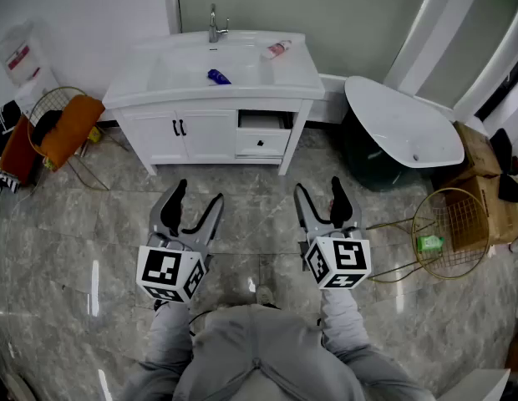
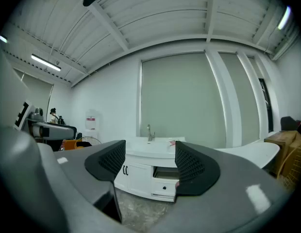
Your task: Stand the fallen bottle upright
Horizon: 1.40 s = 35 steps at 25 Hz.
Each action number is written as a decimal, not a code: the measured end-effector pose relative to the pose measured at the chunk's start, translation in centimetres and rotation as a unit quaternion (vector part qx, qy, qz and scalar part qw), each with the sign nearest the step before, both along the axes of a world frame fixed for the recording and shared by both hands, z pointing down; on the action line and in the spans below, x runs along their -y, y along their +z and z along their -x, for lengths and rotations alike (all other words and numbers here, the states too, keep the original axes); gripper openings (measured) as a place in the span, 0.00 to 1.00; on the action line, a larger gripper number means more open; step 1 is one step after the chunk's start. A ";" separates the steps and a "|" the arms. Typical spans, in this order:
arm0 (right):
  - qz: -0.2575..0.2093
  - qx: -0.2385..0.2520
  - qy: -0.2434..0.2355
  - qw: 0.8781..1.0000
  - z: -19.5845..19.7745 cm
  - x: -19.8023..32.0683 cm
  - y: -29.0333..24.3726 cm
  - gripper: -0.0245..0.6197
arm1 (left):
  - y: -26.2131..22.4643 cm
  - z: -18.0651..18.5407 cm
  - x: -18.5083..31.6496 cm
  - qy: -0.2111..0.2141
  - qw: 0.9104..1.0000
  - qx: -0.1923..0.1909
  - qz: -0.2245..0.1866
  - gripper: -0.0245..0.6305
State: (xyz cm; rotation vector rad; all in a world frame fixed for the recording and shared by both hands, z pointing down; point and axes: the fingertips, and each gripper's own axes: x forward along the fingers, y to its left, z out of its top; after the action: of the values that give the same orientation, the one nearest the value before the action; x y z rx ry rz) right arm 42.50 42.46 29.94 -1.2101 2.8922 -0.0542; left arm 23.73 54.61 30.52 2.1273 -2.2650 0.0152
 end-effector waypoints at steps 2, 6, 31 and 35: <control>-0.001 0.000 -0.001 1.000 0.2 0.3 0.0 0.54 | -0.1 0.1 0.3 0.000 1.000 0.003 0.000 0.56; -0.001 0.001 -0.002 1.000 0.3 0.5 0.1 0.54 | 0.0 0.1 0.5 -0.001 1.000 0.005 0.000 0.56; 0.016 0.034 -0.038 0.999 -0.8 7.2 1.5 0.54 | 0.9 -1.7 7.2 -0.048 0.998 0.024 0.016 0.56; 0.022 0.034 -0.045 0.998 -0.3 8.1 1.8 0.54 | 1.0 -1.5 8.1 -0.051 0.998 0.025 0.021 0.56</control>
State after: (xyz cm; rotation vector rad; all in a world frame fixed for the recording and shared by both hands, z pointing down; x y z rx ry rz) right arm 42.84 34.37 31.76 -1.0621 2.8999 -0.1574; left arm 25.27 46.47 31.55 2.0110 -2.3770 0.1127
